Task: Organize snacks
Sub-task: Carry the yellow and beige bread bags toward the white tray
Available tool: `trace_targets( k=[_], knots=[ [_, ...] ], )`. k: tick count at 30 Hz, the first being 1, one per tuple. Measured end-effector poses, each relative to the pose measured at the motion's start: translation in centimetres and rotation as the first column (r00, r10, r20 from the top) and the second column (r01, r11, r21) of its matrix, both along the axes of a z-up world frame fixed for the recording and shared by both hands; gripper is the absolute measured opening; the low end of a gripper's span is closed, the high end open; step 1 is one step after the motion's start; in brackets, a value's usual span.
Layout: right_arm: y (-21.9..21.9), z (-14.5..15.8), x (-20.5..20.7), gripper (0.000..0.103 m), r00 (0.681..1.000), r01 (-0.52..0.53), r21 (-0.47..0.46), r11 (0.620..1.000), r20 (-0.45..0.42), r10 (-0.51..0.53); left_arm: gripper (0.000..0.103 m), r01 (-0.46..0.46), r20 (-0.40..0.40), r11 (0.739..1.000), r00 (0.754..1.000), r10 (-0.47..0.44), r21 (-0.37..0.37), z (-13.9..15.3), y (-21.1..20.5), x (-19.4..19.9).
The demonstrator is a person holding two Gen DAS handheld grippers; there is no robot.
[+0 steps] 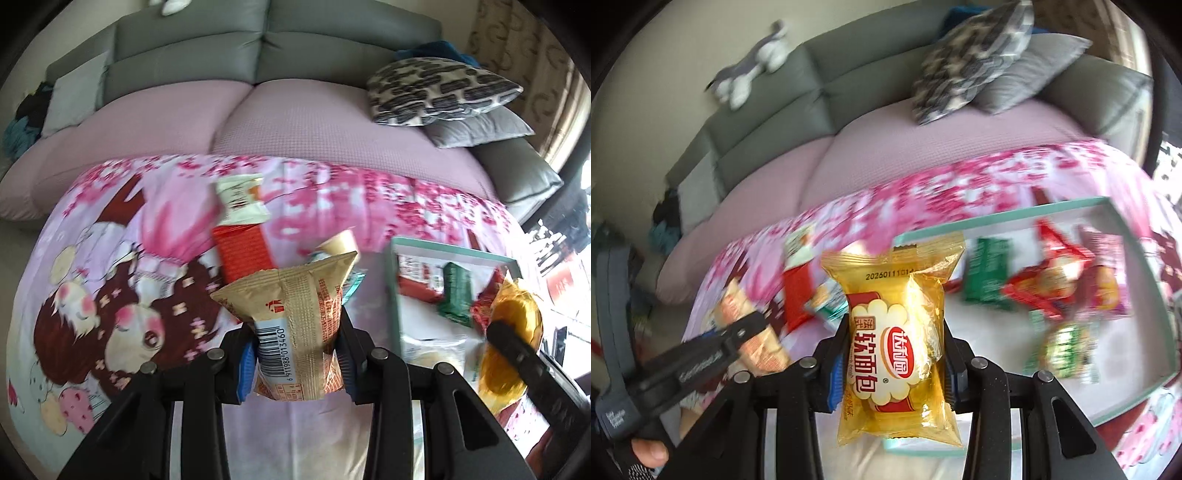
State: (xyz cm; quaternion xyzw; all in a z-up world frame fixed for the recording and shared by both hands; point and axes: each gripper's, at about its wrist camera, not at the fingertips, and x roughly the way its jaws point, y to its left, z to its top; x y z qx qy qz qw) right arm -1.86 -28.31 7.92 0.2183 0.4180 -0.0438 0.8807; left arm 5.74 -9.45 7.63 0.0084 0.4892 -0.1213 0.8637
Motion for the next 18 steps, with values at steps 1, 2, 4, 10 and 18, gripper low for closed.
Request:
trace_targets(
  k=[1,2,4,10,18],
  knots=[
    [-1.1,0.1,-0.2,0.043,0.999,0.034,-0.002,0.999,-0.002,-0.034,0.039,0.013,0.004,1.0,1.0,-0.013,-0.005,0.1,-0.5,0.0],
    [-1.9,0.1,-0.4,0.043,0.998,0.06,-0.003,0.998,-0.004,-0.06,0.039,0.023,0.008,1.0,1.0,-0.023,-0.007,0.2,-0.9,0.0],
    [-3.8,0.1,-1.0,0.043,0.993,0.117,-0.001,0.993,-0.006,-0.117,0.039,0.049,0.017,0.999,0.999,-0.049,-0.009,0.3,-2.0,-0.1],
    [-7.6,0.5,-2.7,0.043,0.975,0.223,-0.003,0.975,-0.001,-0.223,0.039,0.109,0.046,0.994,0.993,-0.108,-0.022,0.9,-4.8,-0.1],
    [-9.3,-0.3,-3.0,0.043,0.968,0.25,0.008,0.968,-0.021,-0.25,0.039,0.169,0.05,0.985,0.985,-0.168,-0.025,0.6,-8.0,1.1]
  ],
)
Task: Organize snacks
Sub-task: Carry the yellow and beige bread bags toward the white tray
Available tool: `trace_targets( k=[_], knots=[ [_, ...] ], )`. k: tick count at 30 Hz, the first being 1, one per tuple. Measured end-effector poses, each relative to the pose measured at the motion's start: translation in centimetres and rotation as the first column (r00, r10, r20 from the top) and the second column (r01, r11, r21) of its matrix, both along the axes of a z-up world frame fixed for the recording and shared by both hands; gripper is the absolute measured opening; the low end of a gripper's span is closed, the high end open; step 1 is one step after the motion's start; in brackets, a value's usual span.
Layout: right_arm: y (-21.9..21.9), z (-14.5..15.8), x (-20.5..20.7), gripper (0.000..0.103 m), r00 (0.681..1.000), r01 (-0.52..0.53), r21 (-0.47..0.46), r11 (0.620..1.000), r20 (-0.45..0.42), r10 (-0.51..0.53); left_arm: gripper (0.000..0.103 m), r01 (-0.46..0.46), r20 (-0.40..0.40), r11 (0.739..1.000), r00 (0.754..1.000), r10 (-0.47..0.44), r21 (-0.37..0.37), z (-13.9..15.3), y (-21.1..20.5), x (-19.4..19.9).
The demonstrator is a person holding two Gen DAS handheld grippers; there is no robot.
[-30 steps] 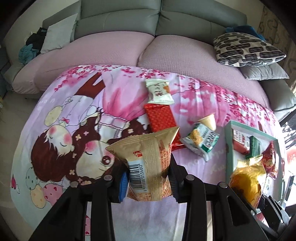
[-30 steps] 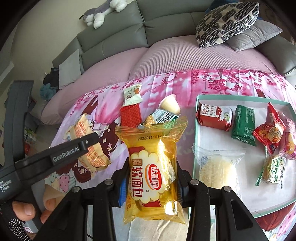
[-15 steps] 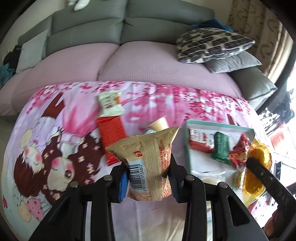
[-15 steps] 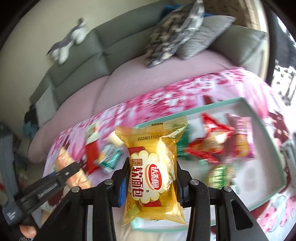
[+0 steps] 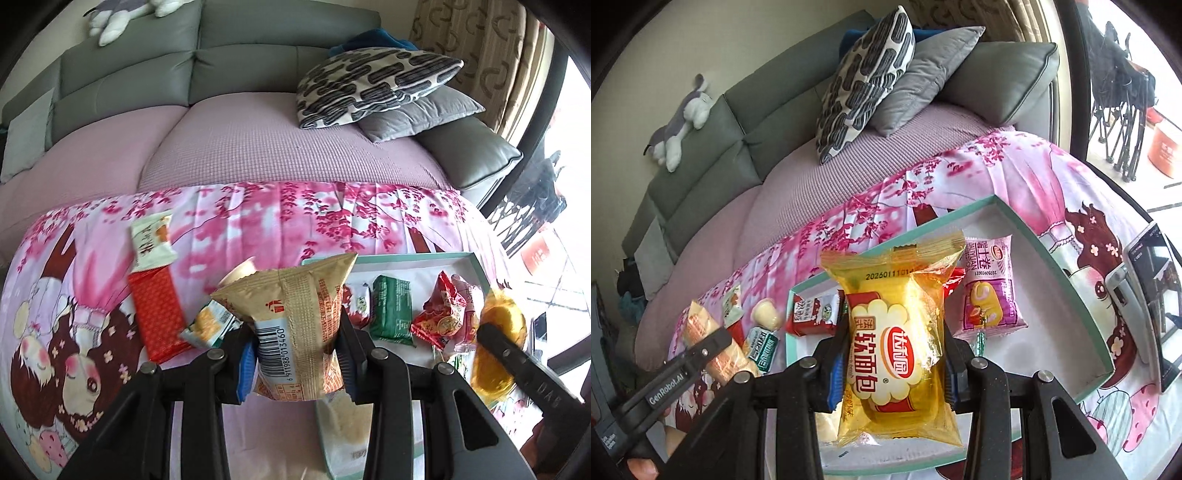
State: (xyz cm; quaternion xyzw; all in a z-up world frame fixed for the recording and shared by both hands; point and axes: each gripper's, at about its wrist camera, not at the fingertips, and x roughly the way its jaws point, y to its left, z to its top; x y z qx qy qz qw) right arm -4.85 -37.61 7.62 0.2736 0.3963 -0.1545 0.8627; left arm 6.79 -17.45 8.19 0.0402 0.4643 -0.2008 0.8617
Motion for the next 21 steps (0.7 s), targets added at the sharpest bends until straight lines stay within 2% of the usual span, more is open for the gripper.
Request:
trace_targets(
  k=[8,21],
  knots=[
    [0.4,-2.0,1.2,0.043,0.998,-0.017,0.017,1.0,-0.056,0.018,0.039,0.055,-0.001,0.998,0.998,-0.055,0.007,-1.2,-2.8,0.4],
    [0.8,-3.1,1.9,0.043,0.995,-0.032,0.021,0.999,-0.089,0.034,0.039,0.122,-0.01,0.991,0.993,-0.122,0.051,-2.9,-5.4,-0.5]
  ],
)
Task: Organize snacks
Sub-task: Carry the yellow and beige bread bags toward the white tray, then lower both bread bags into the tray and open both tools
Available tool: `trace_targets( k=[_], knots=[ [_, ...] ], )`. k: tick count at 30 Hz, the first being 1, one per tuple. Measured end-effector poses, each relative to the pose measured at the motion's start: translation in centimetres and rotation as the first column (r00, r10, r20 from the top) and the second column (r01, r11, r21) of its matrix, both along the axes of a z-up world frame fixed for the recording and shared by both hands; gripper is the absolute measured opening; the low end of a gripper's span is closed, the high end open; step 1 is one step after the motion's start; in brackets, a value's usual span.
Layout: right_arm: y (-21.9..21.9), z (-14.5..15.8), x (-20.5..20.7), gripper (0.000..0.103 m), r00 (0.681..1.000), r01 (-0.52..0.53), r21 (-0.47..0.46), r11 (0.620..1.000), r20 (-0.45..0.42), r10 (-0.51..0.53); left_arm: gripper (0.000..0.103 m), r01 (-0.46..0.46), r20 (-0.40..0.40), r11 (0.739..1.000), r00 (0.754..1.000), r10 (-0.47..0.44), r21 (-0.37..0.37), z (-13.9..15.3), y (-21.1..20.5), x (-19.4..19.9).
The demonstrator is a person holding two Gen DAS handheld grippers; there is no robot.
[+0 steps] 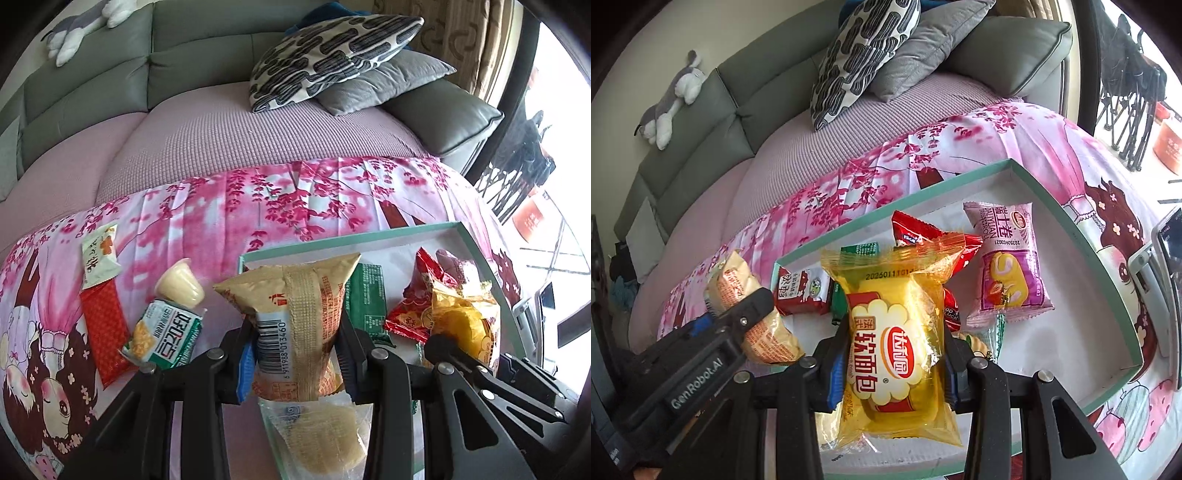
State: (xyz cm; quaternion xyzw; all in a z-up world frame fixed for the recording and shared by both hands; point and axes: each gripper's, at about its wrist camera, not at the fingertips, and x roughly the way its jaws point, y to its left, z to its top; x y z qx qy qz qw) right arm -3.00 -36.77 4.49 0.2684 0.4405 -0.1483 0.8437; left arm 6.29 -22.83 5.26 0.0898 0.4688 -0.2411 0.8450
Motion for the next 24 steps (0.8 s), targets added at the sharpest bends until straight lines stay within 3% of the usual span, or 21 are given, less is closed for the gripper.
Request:
trace_targets(
  k=[9,11,13,17,24],
  knots=[
    [-0.1,-0.4,0.0,0.044,1.0,0.006,0.0,1.0,-0.014,-0.006,0.041,0.016,-0.013,1.0,1.0,-0.015,0.023,-0.9,-0.7,-0.1],
    [-0.1,-0.5,0.0,0.044,1.0,0.005,0.001,1.0,-0.018,-0.005,0.061,0.001,-0.01,0.999,1.0,-0.001,0.033,-0.9,-0.6,0.0],
    [-0.2,-0.6,0.0,0.044,1.0,0.011,0.001,1.0,-0.021,-0.011,0.07,-0.019,-0.007,0.999,1.0,0.019,0.047,-0.9,-0.4,0.2],
    [-0.7,-1.0,0.0,0.052,1.0,0.025,0.017,1.0,-0.018,-0.025,0.07,-0.034,-0.015,0.998,0.999,0.034,0.049,-0.8,0.1,0.3],
    [-0.5,-1.1,0.1,0.057,1.0,0.015,0.022,1.0,-0.023,-0.015,0.07,-0.083,-0.044,0.992,0.995,0.087,0.099,-0.7,0.7,0.6]
  ],
)
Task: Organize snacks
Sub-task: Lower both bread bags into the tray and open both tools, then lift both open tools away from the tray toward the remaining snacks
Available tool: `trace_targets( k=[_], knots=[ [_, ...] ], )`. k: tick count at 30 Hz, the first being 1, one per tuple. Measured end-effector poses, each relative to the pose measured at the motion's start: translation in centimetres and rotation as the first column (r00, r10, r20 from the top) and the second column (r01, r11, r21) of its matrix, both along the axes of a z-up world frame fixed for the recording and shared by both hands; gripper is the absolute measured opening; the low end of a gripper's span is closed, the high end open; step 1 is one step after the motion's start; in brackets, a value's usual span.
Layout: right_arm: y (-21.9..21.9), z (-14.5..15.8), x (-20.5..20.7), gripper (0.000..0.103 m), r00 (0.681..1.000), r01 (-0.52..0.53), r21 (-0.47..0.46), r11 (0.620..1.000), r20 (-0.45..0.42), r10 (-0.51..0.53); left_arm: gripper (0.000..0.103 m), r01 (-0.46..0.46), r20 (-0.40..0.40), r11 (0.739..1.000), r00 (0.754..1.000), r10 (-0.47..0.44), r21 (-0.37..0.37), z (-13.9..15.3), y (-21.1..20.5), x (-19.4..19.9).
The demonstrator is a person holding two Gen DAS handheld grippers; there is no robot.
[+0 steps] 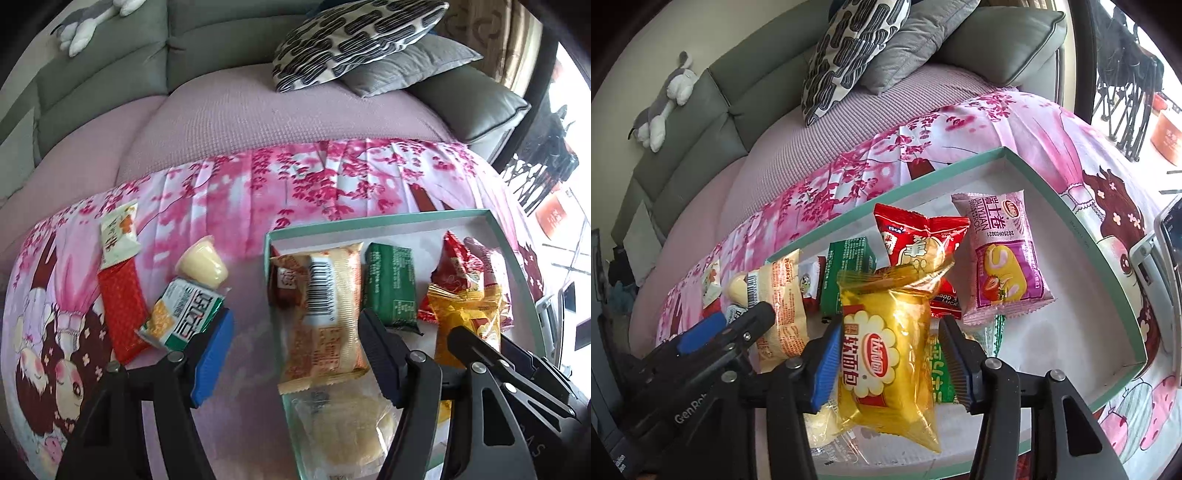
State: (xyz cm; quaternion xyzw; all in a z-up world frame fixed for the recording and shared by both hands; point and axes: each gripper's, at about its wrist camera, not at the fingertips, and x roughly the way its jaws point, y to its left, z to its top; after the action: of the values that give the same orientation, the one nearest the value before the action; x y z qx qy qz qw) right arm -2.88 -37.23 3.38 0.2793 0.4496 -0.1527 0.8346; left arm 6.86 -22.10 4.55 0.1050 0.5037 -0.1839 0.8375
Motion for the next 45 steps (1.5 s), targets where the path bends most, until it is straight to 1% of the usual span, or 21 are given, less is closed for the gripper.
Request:
trace_targets(
  k=[2,4,8,9,10,14,16,24,25,26,28,31,36,38,42,45],
  knots=[
    [0.0,-0.1,0.0,0.06,1.0,0.0,0.002,1.0,-0.001,0.0,0.073,-0.021,-0.011,1.0,1.0,0.021,0.02,-0.1,0.3,0.1],
    [0.0,-0.1,0.0,0.069,1.0,-0.004,0.007,1.0,0.005,0.004,0.074,-0.042,-0.021,0.998,0.999,0.043,0.043,-0.2,0.6,0.2],
    [0.1,-0.1,0.1,0.076,1.0,-0.014,0.007,1.0,0.016,0.014,0.075,-0.075,-0.025,0.996,0.997,0.076,0.044,0.0,1.3,0.3],
    [0.1,-0.1,0.1,0.078,1.0,-0.015,0.004,1.0,0.019,0.015,0.076,-0.083,-0.022,0.995,0.996,0.084,0.051,0.0,1.4,0.3],
    [0.1,-0.1,0.1,0.08,1.0,-0.015,0.004,1.0,0.022,0.015,0.079,-0.09,-0.021,0.994,0.996,0.091,0.056,0.0,1.6,0.3],
    [-0.1,-0.1,0.0,0.083,1.0,-0.009,0.008,1.0,0.029,0.009,0.08,-0.122,-0.021,0.991,0.992,0.123,0.051,0.1,2.1,0.5],
    [-0.3,-0.2,-0.1,0.087,0.999,-0.002,0.017,1.0,0.032,0.001,0.08,-0.144,-0.019,0.988,0.989,0.145,0.051,0.1,2.4,0.6],
    [-0.7,0.0,-0.4,0.088,0.999,0.012,0.017,1.0,0.05,-0.013,0.08,-0.213,-0.036,0.976,0.976,0.214,0.042,-0.3,4.2,1.2],
    [-0.7,0.1,-0.4,0.089,0.999,0.011,0.016,1.0,0.052,-0.012,0.081,-0.22,-0.038,0.975,0.974,0.222,0.041,-0.3,4.4,1.3],
    [-0.7,0.1,-0.3,0.091,0.998,0.008,0.016,1.0,0.055,-0.009,0.085,-0.225,-0.036,0.973,0.973,0.227,0.044,-0.4,4.6,1.3],
    [-0.6,0.2,-0.3,0.103,0.998,0.007,0.014,1.0,0.063,-0.008,0.087,-0.234,-0.026,0.971,0.972,0.235,0.05,-0.4,4.9,1.3],
    [-0.6,0.3,-0.4,0.103,0.997,0.009,0.005,1.0,0.075,-0.009,0.091,-0.246,-0.025,0.968,0.969,0.247,0.05,-0.5,5.2,1.3],
    [-0.7,0.2,-0.3,0.103,0.998,0.01,0.006,1.0,0.069,-0.01,0.094,-0.281,-0.032,0.958,0.959,0.282,0.052,-0.9,5.8,1.5],
    [-0.7,0.2,-0.4,0.103,0.997,0.009,0.006,1.0,0.07,-0.009,0.099,-0.292,-0.028,0.955,0.956,0.294,0.052,-1.1,6.0,1.6],
    [-0.6,0.4,-0.4,0.103,0.997,0.009,0.003,1.0,0.077,-0.009,0.1,-0.3,-0.04,0.953,0.953,0.301,0.029,-1.2,6.3,1.6],
    [-0.6,0.4,-0.4,0.103,0.997,0.006,-0.001,1.0,0.079,-0.006,0.1,-0.304,-0.048,0.952,0.951,0.306,0.036,-1.5,6.6,1.4]
  ],
)
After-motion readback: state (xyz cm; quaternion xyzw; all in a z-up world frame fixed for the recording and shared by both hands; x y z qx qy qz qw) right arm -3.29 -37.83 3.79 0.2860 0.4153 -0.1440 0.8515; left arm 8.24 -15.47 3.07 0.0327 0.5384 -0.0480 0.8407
